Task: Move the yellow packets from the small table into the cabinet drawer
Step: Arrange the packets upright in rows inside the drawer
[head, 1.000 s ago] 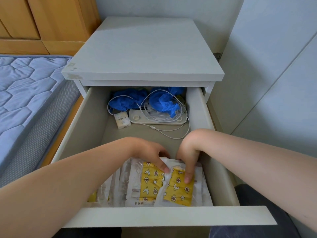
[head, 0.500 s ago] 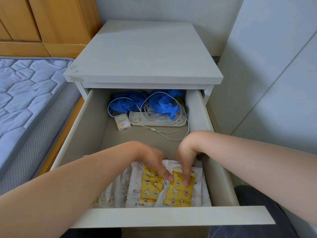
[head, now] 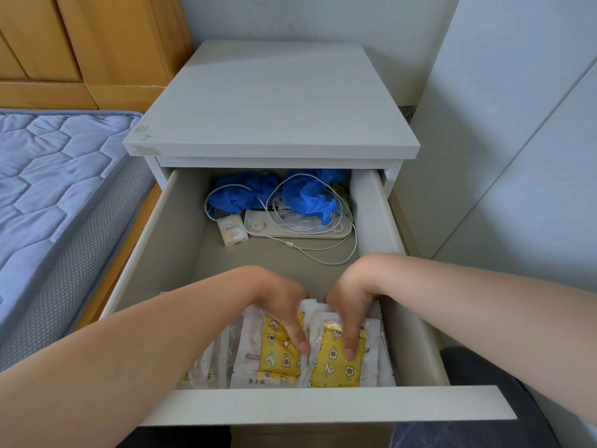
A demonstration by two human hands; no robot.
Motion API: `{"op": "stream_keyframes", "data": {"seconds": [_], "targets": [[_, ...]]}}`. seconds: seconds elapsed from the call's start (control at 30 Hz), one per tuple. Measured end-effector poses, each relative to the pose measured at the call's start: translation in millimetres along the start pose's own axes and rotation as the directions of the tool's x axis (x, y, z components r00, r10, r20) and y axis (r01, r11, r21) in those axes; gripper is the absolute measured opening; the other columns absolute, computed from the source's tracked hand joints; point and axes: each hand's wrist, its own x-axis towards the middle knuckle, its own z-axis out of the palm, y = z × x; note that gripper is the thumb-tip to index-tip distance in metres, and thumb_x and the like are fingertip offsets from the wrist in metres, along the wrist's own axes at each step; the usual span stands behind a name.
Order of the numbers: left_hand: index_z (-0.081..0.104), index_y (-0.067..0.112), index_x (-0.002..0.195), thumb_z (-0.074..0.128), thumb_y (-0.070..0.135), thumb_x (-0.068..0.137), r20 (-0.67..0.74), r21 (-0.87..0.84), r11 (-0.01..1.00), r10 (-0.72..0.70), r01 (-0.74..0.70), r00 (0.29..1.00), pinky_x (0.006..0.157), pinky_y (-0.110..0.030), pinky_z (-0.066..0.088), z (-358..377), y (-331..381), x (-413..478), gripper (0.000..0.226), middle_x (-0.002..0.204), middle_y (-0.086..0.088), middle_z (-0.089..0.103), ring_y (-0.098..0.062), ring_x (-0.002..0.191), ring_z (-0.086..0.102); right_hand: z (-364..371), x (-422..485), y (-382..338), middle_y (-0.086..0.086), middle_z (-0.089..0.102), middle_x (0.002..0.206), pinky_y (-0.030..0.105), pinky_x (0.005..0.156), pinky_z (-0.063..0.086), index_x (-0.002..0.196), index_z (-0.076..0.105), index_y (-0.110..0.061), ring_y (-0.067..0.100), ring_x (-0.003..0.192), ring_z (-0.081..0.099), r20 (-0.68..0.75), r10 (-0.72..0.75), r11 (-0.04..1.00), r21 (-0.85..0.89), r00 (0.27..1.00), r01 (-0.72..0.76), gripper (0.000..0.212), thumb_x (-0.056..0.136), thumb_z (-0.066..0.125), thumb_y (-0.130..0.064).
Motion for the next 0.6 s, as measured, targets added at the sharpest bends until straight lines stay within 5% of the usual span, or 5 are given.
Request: {"op": "stream_keyframes", "data": {"seconds": [0.33, 0.6], "targets": [[0.063, 0.023, 0.112, 0.080, 0.054, 0.065, -0.138, -0.104, 0.994, 0.022, -0.037, 0.990, 0.095, -0.036, 0.050, -4.9, -9.1, -2.7, 0.059, 0.109, 0.006, 0.068, -0.015, 0.101, 0.064, -13.3, -11.9, 9.9, 0.001, 0.067, 0.113, 0.034, 0.090, 0.052, 0.118, 0.063, -0.017, 0.021, 0.100, 0.064, -0.116, 0.000, 0.995, -0.096, 0.993, -0.011, 0.062, 0.070, 0.075, -0.054], [0.031, 0.025, 0.146, 0.072, 0.062, 0.070, -0.009, 0.055, 0.992, 0.111, -0.110, 0.994, 0.114, -0.040, 0.029, -0.4, 2.0, -0.6, 0.094, 0.148, 0.004, 0.041, -0.020, 0.135, 0.038, 14.8, -4.9, 1.6, 0.003, 0.061, 0.118, 0.035, 0.088, 0.052, 0.128, 0.051, -0.017, 0.024, 0.104, 0.061, -0.163, 0.014, 0.982, -0.181, 0.987, -0.044, 0.085, 0.062, 0.074, -0.065]]}}
